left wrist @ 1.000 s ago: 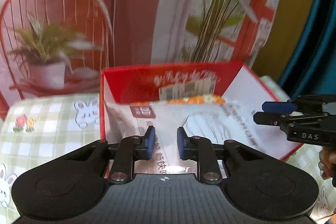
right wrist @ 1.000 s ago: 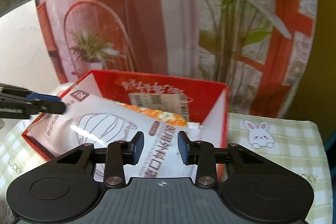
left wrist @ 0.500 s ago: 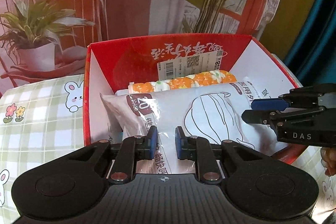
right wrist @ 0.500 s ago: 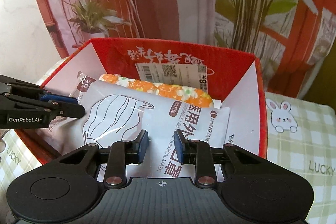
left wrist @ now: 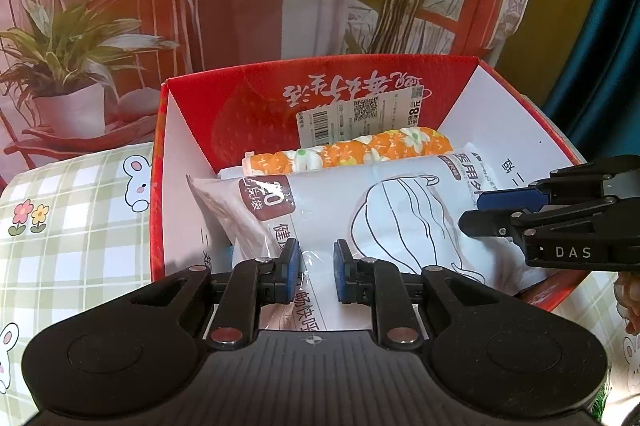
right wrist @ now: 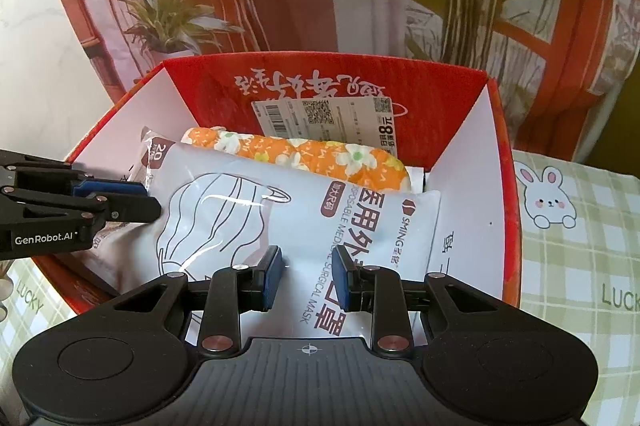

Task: Organize soft objects
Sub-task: 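Open both tools to release the mask bag inside the box, then withdraw both tools toward the black eye mask and green pouch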

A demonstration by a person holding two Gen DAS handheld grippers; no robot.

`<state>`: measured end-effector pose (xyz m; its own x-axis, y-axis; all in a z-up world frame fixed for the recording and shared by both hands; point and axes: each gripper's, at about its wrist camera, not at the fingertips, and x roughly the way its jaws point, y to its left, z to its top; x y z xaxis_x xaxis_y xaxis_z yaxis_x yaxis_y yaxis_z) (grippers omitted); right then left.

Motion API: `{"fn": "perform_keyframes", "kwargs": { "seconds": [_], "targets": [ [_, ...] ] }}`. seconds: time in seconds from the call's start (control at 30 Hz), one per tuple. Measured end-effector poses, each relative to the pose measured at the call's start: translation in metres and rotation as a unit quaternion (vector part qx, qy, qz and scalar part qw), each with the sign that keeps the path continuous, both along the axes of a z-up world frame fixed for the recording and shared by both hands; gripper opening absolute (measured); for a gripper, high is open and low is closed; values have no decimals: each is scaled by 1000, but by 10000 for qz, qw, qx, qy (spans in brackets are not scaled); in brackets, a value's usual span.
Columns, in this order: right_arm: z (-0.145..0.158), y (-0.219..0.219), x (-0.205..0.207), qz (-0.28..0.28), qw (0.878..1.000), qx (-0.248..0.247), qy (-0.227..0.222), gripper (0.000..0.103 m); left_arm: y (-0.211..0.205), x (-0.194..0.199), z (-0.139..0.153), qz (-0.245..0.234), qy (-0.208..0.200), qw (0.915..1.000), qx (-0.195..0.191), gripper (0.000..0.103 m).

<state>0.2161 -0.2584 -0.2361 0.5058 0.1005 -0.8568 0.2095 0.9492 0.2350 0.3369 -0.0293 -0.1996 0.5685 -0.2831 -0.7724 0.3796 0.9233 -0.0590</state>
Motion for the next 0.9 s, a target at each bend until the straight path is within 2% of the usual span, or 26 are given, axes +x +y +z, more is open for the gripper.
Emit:
{"fn": "perform_keyframes", "kwargs": {
  "seconds": [0.13,0.27,0.33,0.57,0.7,0.9],
  "targets": [
    [1,1,-3,-87,10000,-28,-23,26,-2,-7,5,-49,-197,9998,84,21],
    [10,3,-15,-224,9994,-32,-263,31,5,-21,19,42,-364,9993,-115,26],
    [19,4,-26,-292,9984,-100,-480,32,9,-34,31,91,-551,9981,-244,37],
    [63,7,-73,-376,9916,-72,-1238,34,15,-98,59,-12,-982,9934,-592,53],
    [81,11,-105,-293,9886,-12,-1479,38,19,-134,53,-19,-947,9924,-784,53],
    [82,21,-152,-190,9903,-27,-1378,38,18,-162,21,5,-468,9938,-1009,53]
  ]
}}
